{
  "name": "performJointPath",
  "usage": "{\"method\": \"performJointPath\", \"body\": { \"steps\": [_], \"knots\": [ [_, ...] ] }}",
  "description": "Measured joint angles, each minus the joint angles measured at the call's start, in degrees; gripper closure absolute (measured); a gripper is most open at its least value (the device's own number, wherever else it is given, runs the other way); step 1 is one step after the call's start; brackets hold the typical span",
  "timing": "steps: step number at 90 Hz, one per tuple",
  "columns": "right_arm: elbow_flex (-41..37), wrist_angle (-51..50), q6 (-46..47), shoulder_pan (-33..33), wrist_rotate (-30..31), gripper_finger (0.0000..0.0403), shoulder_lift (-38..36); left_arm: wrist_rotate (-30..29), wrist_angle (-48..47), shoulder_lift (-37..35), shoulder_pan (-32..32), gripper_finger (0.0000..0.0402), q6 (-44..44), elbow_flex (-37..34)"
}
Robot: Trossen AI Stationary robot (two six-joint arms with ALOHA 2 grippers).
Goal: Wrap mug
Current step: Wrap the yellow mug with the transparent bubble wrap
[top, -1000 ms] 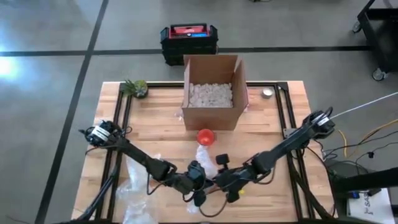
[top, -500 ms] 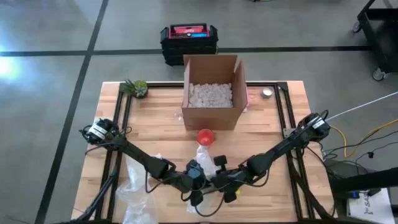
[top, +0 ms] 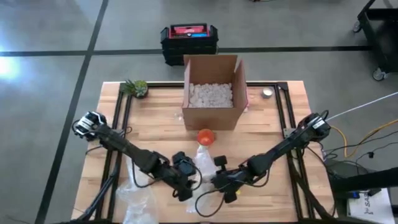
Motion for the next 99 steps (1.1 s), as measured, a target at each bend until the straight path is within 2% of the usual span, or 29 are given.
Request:
{"method": "performJointPath", "body": {
  "steps": [13,22,32,40,50,62,86,92,99],
  "knots": [
    [0.0,0.08,-0.34,0.02,0.01,0.0389,0.0,2.48,5.37,1.86,-3.43,0.0267,-5.35,-4.36],
    [-0.02,0.17,-0.5,0.0,0.02,0.0389,0.0,3.41,16.42,3.5,-4.69,0.029,-5.06,-6.76],
    [-0.02,0.22,-0.59,0.0,0.04,0.0389,0.0,0.59,28.28,4.76,-4.59,0.0315,-0.44,-6.98],
    [-0.02,0.3,-0.59,0.0,0.04,0.0389,0.0,-3.01,33.3,5.14,-3.63,0.0334,4.99,-6.89],
    [-0.02,0.32,-0.46,0.0,0.04,0.0389,0.0,-6.06,34.68,5.14,-1.66,0.0352,7.92,-6.6],
    [-0.02,-0.31,-0.52,0.0,0.01,0.0389,-0.39,-5.83,34.56,6.57,0.92,0.0365,8.52,-6.63],
    [5.84,-13.18,-0.46,0.29,-0.04,0.0389,-4.71,-3.8,34.62,10.19,2.65,0.0375,7.91,-6.65],
    [6.77,-12.81,-0.5,0.6,-0.21,0.0389,-4.94,-3.8,34.67,10.29,2.73,0.0378,7.9,-6.65],
    [6.74,-7.31,-1.71,1.1,-1.92,0.0389,-4.67,-3.81,34.67,10.29,2.73,0.0379,7.9,-6.65]
  ]
}}
